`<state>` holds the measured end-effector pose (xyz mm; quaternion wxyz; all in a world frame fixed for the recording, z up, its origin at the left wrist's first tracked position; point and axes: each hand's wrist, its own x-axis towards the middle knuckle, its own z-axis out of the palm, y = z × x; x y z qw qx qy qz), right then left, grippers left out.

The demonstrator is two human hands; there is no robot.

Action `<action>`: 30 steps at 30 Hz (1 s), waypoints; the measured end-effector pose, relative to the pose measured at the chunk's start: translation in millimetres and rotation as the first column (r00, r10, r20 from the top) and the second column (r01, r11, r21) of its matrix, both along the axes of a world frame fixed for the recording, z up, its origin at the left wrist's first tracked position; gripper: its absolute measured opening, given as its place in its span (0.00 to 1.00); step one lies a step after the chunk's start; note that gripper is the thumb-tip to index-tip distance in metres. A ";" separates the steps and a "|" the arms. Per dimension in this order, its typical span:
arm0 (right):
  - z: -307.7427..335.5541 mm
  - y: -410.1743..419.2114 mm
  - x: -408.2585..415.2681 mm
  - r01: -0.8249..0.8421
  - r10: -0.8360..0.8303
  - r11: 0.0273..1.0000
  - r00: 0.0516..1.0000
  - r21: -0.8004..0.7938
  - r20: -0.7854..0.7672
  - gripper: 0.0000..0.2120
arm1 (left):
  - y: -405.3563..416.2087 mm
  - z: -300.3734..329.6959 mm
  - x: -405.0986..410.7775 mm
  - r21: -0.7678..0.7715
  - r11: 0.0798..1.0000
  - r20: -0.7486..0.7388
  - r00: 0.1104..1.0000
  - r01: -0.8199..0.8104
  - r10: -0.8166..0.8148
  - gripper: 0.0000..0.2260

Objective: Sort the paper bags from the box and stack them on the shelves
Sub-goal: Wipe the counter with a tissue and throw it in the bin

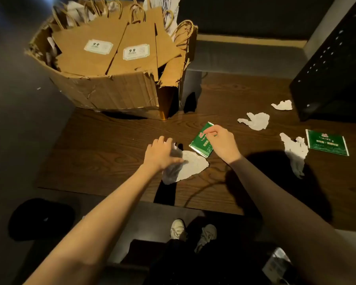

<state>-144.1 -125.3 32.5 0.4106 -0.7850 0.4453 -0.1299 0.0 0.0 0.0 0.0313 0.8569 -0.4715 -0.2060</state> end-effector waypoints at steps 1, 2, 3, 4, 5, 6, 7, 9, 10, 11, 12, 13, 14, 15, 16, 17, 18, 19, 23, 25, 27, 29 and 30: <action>-0.8 0.7 0.2 -0.003 0.002 1.000 1.000 -0.007 -0.021 0.12 | -0.3 -2.7 -2.0 0.033 0.999 0.035 0.999 0.013 -0.014 0.40; -2.9 -0.2 0.2 0.006 -0.006 1.000 0.999 -0.010 -0.045 0.12 | -1.3 -6.8 -2.9 0.041 0.999 0.078 0.997 0.022 -0.025 0.41; -7.3 -0.9 -1.2 0.006 -0.006 1.000 0.998 -0.008 -0.068 0.11 | -1.8 -14.4 -3.8 0.044 0.999 0.102 0.994 0.025 -0.030 0.40; -12.4 -1.3 -2.5 0.010 -0.010 1.000 0.997 0.002 -0.078 0.11 | -2.1 -19.8 -5.4 0.041 0.999 0.114 0.993 0.024 -0.029 0.38; -16.7 -1.5 -4.3 0.014 -0.013 1.000 0.997 0.018 -0.072 0.11 | -4.1 -25.0 -5.2 0.039 0.999 0.105 0.994 0.012 -0.016 0.36; -21.6 -2.0 -6.6 0.018 -0.017 0.999 0.999 0.031 -0.051 0.11 | -6.5 -29.5 -4.4 0.038 0.999 0.097 0.995 0.003 -0.007 0.33; -25.9 -2.3 -8.5 0.015 -0.014 0.999 1.000 0.038 -0.028 0.10 | -8.3 -32.7 -3.1 0.040 0.999 0.095 0.995 0.002 -0.006 0.30; -33.8 -0.2 -8.7 -0.010 0.011 0.999 1.000 0.038 -0.021 0.10 | -10.1 -37.1 0.5 0.022 1.000 0.115 0.993 -0.001 -0.002 0.21; -37.6 0.9 -7.2 -0.026 0.028 0.998 0.999 0.060 -0.043 0.10 | -11.5 -38.3 2.0 -0.006 1.000 0.109 0.994 -0.024 0.025 0.16; -39.1 2.6 -4.0 -0.051 0.058 0.993 0.996 0.103 -0.070 0.11 | -13.4 -36.7 3.0 -0.043 0.996 0.064 0.994 -0.081 0.084 0.12; -39.5 4.8 -0.2 -0.091 0.105 0.985 0.990 0.148 -0.091 0.14 | -15.8 -33.6 3.5 -0.088 0.982 -0.026 0.986 -0.167 0.165 0.10; -38.1 6.4 4.1 -0.140 0.162 0.970 0.982 0.197 -0.097 0.19 | -19.2 -28.2 4.5 -0.122 0.955 -0.157 0.955 -0.270 0.250 0.07; -36.2 7.7 8.7 -0.184 0.209 0.952 0.975 0.244 -0.080 0.26 | -24.0 -24.0 6.7 -0.156 0.919 -0.306 0.903 -0.361 0.303 0.05; -33.5 8.8 12.9 -0.219 0.243 0.935 0.968 0.279 -0.055 0.31 | -28.4 -18.7 8.2 -0.190 0.889 -0.449 0.842 -0.417 0.299 0.04; -31.0 8.6 16.9 -0.246 0.266 0.924 0.964 0.293 -0.029 0.34 | -33.2 -12.6 9.2 -0.218 0.867 -0.572 0.779 -0.448 0.259 0.05; -28.4 7.8 20.5 -0.256 0.271 0.922 0.962 0.291 -0.013 0.35 | -37.6 -4.8 9.3 -0.230 0.848 -0.679 0.703 -0.478 0.212 0.05; -26.3 7.5 23.5 -0.253 0.260 0.928 0.965 0.273 0.009 0.34 | -41.9 3.4 8.9 -0.219 0.827 -0.772 0.610 -0.518 0.178 0.05; -23.8 6.7 26.3 -0.245 0.244 0.940 0.969 0.238 0.033 0.31 | -46.3 12.8 7.8 -0.178 0.804 -0.850 0.500 -0.568 0.166 0.07; -13.2 3.5 34.2 -0.191 0.188 0.981 0.972 0.011 0.141 0.15 | -58.3 50.4 4.1 0.203 0.746 -0.979 -0.140 -0.634 0.148 0.14; -9.4 1.2 38.7 -0.225 0.234 0.971 0.963 -0.082 0.134 0.09 | -62.9 54.4 9.0 0.301 0.798 -0.947 -0.266 -0.522 0.182 0.25; -7.7 -4.4 45.7 -0.328 0.336 0.937 0.941 -0.117 0.051 0.08 | -69.2 49.1 16.0 0.328 0.838 -0.943 -0.198 -0.437 0.266 0.29; -7.3 -9.2 46.7 -0.402 0.402 0.910 0.915 -0.096 -0.020 0.09 | -71.4 41.5 18.6 0.321 0.825 -0.946 -0.107 -0.465 0.307 0.19; -9.0 -13.4 46.7 -0.403 0.402 0.912 0.915 -0.080 -0.031 0.10 | -73.1 36.4 20.7 0.299 0.801 -0.950 -0.084 -0.519 0.300 0.13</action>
